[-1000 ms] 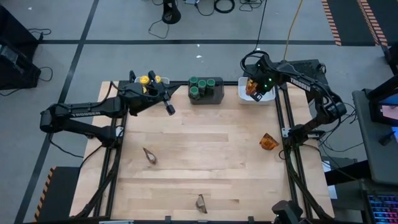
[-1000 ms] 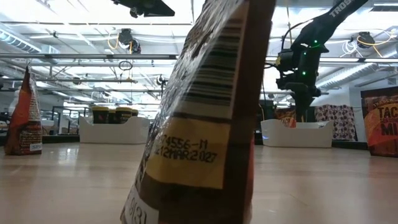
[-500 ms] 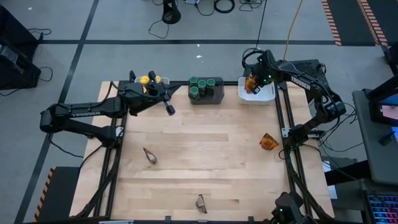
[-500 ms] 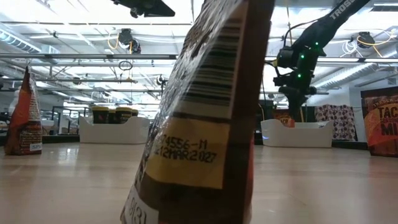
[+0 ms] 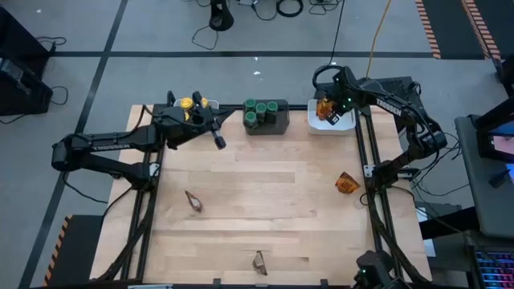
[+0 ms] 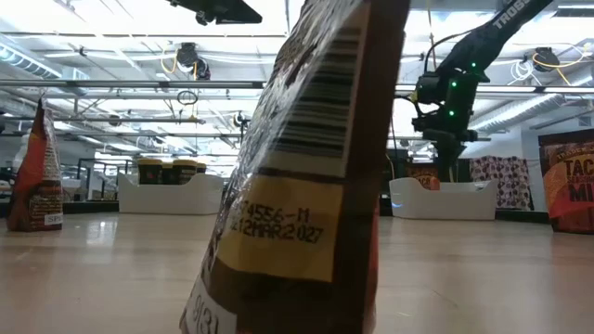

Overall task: Sort spices by type
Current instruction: Put the top left orange seasoning pack into the right white bin

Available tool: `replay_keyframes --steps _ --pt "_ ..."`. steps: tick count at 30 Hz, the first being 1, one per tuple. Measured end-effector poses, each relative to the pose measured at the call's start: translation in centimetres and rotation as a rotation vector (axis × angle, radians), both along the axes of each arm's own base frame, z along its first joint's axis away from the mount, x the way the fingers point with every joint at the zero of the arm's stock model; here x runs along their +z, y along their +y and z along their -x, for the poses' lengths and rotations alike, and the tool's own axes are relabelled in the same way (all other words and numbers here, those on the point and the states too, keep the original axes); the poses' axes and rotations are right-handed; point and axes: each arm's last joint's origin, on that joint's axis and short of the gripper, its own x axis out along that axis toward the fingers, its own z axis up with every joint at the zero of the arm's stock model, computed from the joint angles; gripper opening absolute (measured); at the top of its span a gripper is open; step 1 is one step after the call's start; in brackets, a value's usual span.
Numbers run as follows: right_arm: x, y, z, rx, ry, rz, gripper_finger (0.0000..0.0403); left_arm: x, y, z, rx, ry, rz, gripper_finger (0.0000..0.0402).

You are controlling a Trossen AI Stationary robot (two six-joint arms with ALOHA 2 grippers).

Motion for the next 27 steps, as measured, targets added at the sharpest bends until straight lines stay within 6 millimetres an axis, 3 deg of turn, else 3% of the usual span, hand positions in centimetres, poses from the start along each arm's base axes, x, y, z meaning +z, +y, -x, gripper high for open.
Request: replay_keyframes --steps 6,13,20,27 --pt "0.3 -0.7 0.0 -0.013 -0.035 0.06 0.0 -0.3 -0.1 0.0 -0.014 0.015 0.026 0.0006" --pt "0.2 1.1 0.2 0.004 0.026 -0.065 0.0 -0.6 -0.3 0.5 -0.018 0.042 0.113 0.0006" --pt "4.5 4.6 -1.1 0.119 -0.081 0.102 0.0 -1.9 -1.8 0.8 -0.077 0.155 0.275 0.0006" --pt "8.9 9.3 -2.1 0.346 -0.354 0.212 0.0 -2.0 -5.2 1.9 -0.123 0.32 0.491 0.0006"
